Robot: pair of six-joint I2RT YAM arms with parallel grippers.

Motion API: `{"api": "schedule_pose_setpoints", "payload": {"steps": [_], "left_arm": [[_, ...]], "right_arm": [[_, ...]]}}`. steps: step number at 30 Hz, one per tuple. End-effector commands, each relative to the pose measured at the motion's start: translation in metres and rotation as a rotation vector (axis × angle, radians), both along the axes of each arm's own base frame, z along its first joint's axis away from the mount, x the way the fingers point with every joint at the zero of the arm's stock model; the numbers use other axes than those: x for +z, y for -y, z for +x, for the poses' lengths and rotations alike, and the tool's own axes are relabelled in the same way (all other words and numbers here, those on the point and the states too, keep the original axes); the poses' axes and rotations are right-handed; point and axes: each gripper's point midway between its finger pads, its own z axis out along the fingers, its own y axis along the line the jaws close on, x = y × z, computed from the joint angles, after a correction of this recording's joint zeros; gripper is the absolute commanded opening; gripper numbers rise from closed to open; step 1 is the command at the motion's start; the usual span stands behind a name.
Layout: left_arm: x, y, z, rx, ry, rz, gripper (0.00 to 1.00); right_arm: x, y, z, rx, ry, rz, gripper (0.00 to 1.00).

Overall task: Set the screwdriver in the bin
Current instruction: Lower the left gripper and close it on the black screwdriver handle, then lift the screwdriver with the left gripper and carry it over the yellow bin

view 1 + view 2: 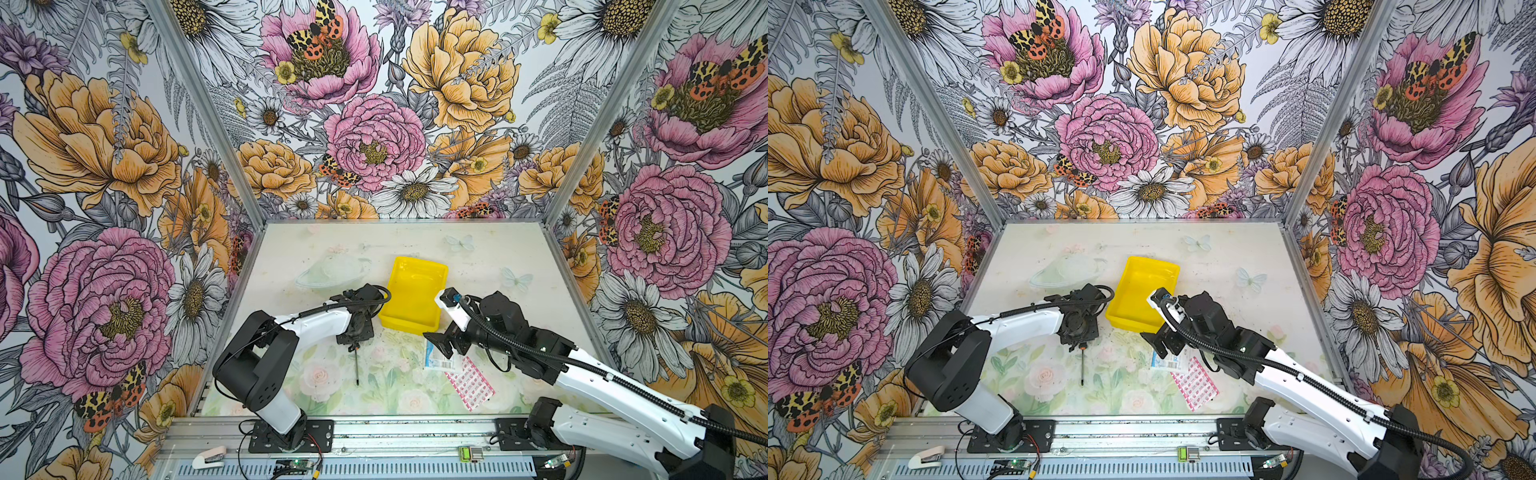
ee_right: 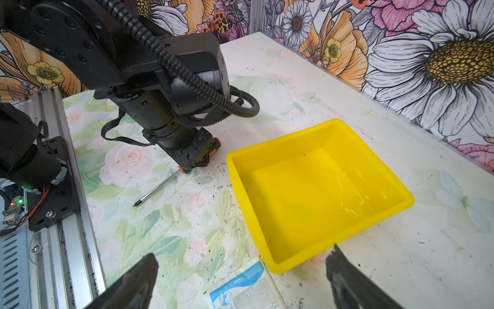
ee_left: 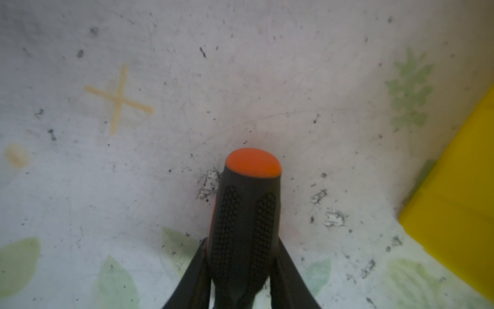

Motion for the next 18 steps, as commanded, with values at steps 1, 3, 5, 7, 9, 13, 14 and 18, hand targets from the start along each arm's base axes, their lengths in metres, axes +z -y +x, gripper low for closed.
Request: {"api": "schedule_pose_setpoints", "payload": {"steps": [1,3,5,7,9,13,14,18], "left_arm": [[0.021,0.006,0.011,-0.025,0.061,-0.012,0.06],[0.029,0.008,0.015,-0.032,0.076,-0.013,0.06],[0.042,0.010,0.021,-0.043,0.104,-0.014,0.05],[0.057,0.012,0.027,-0.056,0.133,-0.012,0.03],[0.073,0.015,0.035,-0.075,0.167,-0.009,0.03],[0.100,0.021,0.053,-0.092,0.221,0.004,0.00],[0.107,0.024,0.059,-0.100,0.238,0.006,0.00],[0.141,0.036,0.079,-0.127,0.312,-0.001,0.00]], "right_arm": [[0.016,0.004,0.005,-0.038,0.050,0.034,0.99],[0.020,0.007,0.007,-0.051,0.062,0.038,0.99],[0.025,0.010,0.007,-0.063,0.076,0.049,1.00],[0.028,0.013,0.008,-0.076,0.084,0.057,1.00],[0.029,0.017,0.010,-0.094,0.084,0.064,0.99],[0.031,0.020,0.011,-0.106,0.081,0.074,0.99],[0.031,0.020,0.011,-0.110,0.079,0.078,0.99],[0.036,0.032,0.018,-0.159,0.078,0.103,0.99]]}}
